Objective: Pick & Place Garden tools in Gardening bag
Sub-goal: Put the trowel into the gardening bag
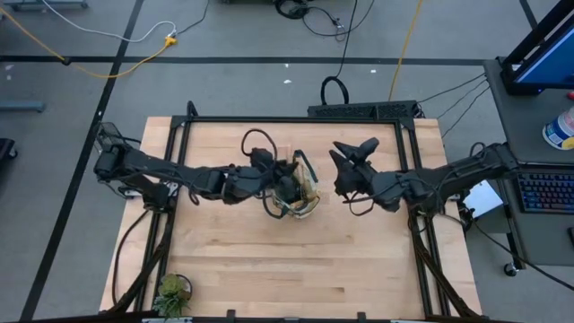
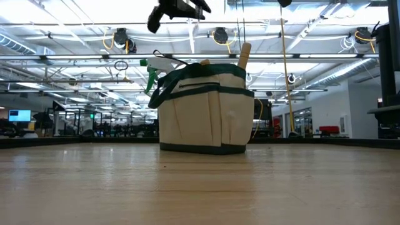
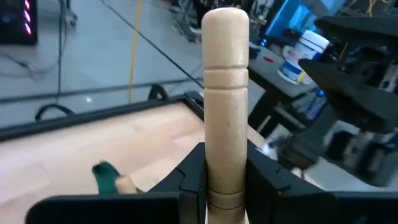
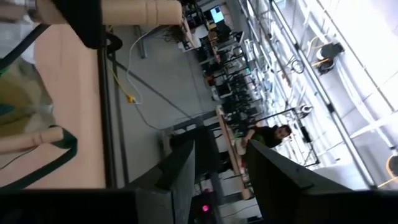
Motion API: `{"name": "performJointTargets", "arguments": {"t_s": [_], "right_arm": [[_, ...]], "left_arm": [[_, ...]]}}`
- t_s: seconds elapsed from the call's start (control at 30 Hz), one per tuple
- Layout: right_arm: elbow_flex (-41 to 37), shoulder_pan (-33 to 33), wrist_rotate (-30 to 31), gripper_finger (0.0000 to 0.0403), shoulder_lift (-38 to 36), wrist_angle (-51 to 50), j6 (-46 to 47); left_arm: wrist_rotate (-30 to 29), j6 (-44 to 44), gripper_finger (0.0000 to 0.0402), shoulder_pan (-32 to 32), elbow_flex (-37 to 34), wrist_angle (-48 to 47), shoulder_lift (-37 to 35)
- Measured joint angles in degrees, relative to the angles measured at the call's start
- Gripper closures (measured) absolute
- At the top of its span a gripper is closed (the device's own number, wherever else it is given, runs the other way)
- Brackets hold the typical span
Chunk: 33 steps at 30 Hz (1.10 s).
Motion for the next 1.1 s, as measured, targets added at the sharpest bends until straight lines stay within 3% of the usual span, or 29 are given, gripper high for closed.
{"name": "performJointTargets", "arguments": {"t_s": [0.3, 0.57, 0.67, 0.9, 1.1], "right_arm": [[0.0, 0.0, -0.1, 0.0269, -2.5, -9.5, 7.6], [0.0, 0.0, -0.4, 0.0269, -4.7, -18.6, 15.6], [0.0, -0.1, -3.1, 0.0269, -5.6, -21.2, 18.6], [0.0, -0.7, -7.6, 0.0268, -6.6, -21.7, 20.0], [0.0, -0.9, -7.7, 0.0268, -6.6, -21.7, 20.8]], "left_arm": [[-1.0, 15.2, 0.0334, 0.0, 0.0, 21.3, 11.1], [-3.0, 19.5, 0.0334, 1.8, 0.0, 22.8, 13.9], [-2.9, 22.0, 0.0334, 2.2, 0.0, 23.0, 13.9], [0.1, 25.5, 0.0334, 2.4, 0.0, 22.8, 13.8], [2.8, 25.3, 0.0334, 2.8, 0.0, 22.9, 14.4]]}}
